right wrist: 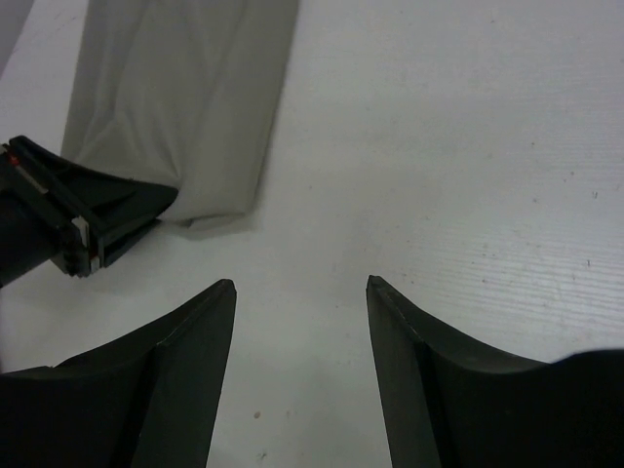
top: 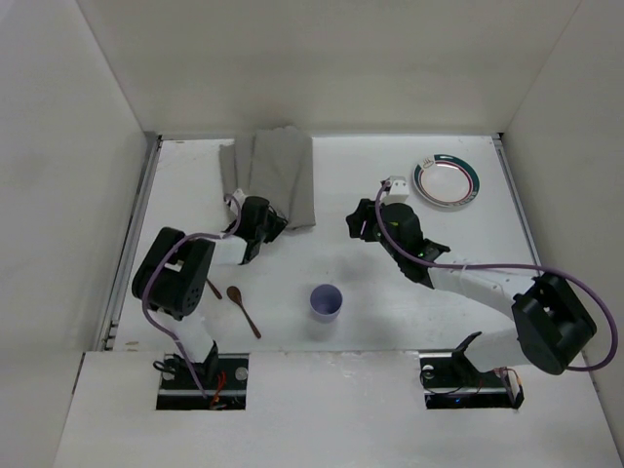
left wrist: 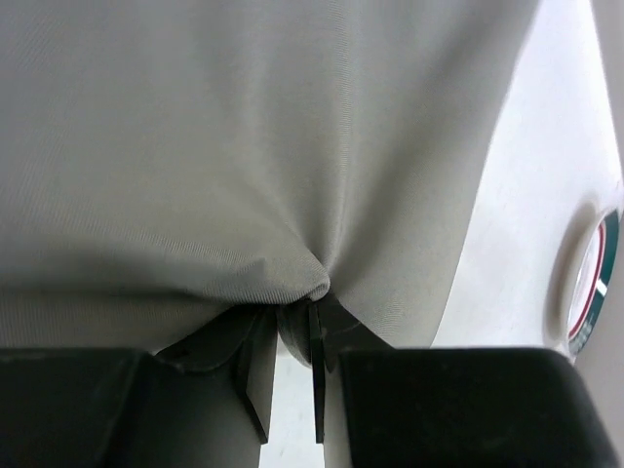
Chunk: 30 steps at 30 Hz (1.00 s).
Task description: Set the dinner table for one person
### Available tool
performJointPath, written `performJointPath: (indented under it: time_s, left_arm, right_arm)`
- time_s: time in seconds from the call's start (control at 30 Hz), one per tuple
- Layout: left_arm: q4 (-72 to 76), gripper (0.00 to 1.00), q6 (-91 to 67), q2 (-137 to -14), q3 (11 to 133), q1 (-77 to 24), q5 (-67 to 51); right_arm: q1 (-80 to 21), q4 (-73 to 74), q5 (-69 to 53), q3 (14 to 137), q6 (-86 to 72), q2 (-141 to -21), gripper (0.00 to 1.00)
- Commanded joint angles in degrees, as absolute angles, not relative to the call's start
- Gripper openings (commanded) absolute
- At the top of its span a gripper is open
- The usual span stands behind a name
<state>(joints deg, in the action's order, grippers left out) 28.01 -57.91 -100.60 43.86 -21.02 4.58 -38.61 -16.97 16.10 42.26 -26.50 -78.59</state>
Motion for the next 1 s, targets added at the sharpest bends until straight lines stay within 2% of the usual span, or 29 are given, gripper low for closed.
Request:
performJointPath:
  time_s: [0.0, 0.1, 0.17, 0.23, 0.27, 0.37, 0.47, 0.53, 0.57, 0.63, 0.7, 0.8, 0.97]
  left_arm:
    - [25.2, 0.05, -57.1, -95.6, 39.5, -22.6, 2.4]
    - [23.7, 0.11, -57.7, -91.9, 36.5, -24.1, 4.2]
    - [22.8, 0.31, -58.0, -88.5, 35.3, -25.4, 5.3]
    - [22.2, 0.46, -57.2, -83.9, 34.1, -26.1, 6.5]
    - [21.5, 0.51, -56.8, -80.5, 33.3, -26.1, 7.9]
    - [17.8, 0.52, -54.9, -70.0, 30.9, -25.4, 12.2]
    - [13.2, 0.52, -54.3, -59.5, 27.4, -23.8, 17.2]
    - [10.7, 0.52, -55.0, -54.0, 24.7, -21.2, 19.0]
    - [10.0, 0.52, -55.5, -52.6, 23.9, -20.1, 19.0]
    - [8.5, 0.52, -56.3, -49.8, 21.8, -16.7, 17.2]
    - [8.1, 0.52, -57.5, -48.3, 19.9, -13.9, 15.3]
    - [8.4, 0.52, -59.9, -46.9, 16.8, -9.9, 12.0]
    - [8.9, 0.52, -61.3, -45.3, 13.4, -5.6, 7.8]
  right_arm:
    - [-38.5, -18.1, 16.9, 45.1, -24.8, -79.3, 0.62]
    - [-38.7, -17.1, 16.3, 46.8, -24.5, -80.8, 0.62]
    - [-39.2, -16.3, 15.2, 48.6, -24.4, -82.3, 0.58]
    - [-39.9, -15.3, 13.3, 50.6, -24.2, -83.8, 0.49]
    - [-40.5, -14.3, 11.8, 52.3, -24.1, -85.1, 0.41]
    - [-42.2, -12.7, 8.8, 56.9, -23.8, -88.8, 0.23]
    - [-44.5, -11.2, 7.5, 63.7, -22.0, -94.7, 0.18]
    - [-46.3, -9.2, 7.3, 69.8, -20.1, -99.7, 0.22]
    - [-47.2, -7.6, 7.4, 73.3, -19.2, -102.4, 0.28]
    - [-48.9, -4.9, 8.2, 80.0, -17.4, -107.6, 0.48]
    - [-50.0, -1.5, 9.1, 86.8, -16.1, -112.7, 0.60]
    - [-51.2, 4.3, 12.0, 96.8, -14.2, -119.9, 0.66]
    - [-53.1, 15.6, 16.4, 114.2, -9.3, -131.8, 0.68]
